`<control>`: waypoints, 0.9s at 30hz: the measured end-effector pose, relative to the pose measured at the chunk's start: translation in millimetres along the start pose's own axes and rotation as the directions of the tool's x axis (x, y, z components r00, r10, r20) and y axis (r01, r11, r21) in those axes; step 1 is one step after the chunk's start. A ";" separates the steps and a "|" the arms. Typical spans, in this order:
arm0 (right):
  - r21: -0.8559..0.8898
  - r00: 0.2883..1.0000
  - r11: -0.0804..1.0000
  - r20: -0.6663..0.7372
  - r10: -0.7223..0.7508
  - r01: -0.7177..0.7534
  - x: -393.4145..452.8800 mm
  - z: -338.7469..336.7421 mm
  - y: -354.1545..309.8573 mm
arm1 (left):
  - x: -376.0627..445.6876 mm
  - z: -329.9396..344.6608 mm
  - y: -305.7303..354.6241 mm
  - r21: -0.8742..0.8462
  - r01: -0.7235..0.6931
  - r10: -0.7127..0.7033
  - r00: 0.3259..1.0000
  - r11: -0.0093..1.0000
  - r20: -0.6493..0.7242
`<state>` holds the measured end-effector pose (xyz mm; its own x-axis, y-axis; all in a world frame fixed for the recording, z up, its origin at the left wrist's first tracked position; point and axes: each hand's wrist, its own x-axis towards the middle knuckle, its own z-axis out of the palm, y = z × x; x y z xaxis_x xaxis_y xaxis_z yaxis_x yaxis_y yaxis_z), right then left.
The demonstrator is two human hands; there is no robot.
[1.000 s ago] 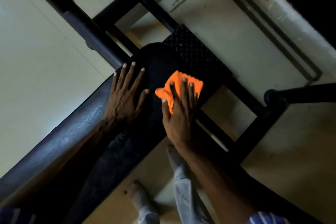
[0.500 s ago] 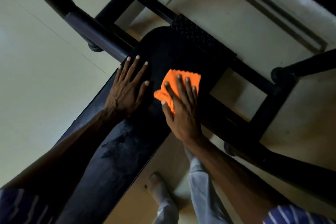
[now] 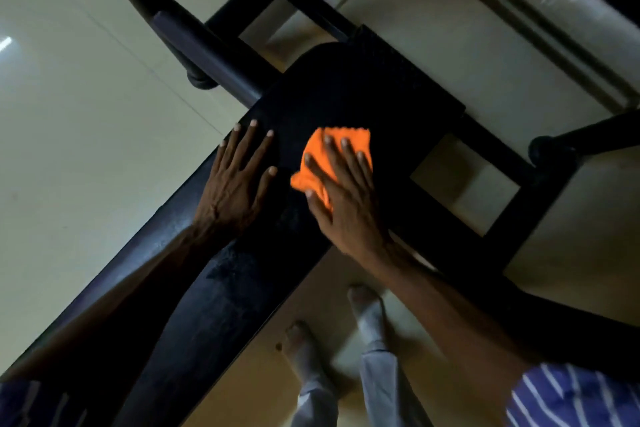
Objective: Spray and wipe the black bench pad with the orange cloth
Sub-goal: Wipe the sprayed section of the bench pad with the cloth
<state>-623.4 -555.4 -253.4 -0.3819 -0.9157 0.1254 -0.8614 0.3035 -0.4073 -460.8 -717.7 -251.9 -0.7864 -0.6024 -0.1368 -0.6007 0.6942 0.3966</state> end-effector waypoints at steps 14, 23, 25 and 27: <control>0.009 0.992 0.992 0.031 -0.123 0.122 12.3 6.1 -1.6 | -81.6 11.3 13.8 -0.050 0.321 -0.325 0.936 0.946 -0.136; -0.062 0.939 0.949 0.177 -0.295 0.310 27.7 -5.1 20.4 | -144.7 22.3 19.6 -0.046 0.526 -0.526 0.835 0.849 -0.163; -0.058 0.955 0.966 0.179 -0.236 0.250 44.6 6.9 -1.4 | -151.5 31.0 17.9 -0.023 0.539 -0.534 0.826 0.842 -0.179; -0.032 0.957 0.968 0.162 -0.240 0.248 40.9 18.6 -19.3 | -152.6 39.9 16.7 0.008 0.548 -0.536 0.821 0.836 -0.195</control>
<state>-616.2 -603.5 -257.3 -0.1049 -0.9919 0.0714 -0.9395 0.0753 -0.3343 -356.6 -598.4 -260.7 -0.2956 -0.9438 -0.1482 -0.9345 0.2534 0.2498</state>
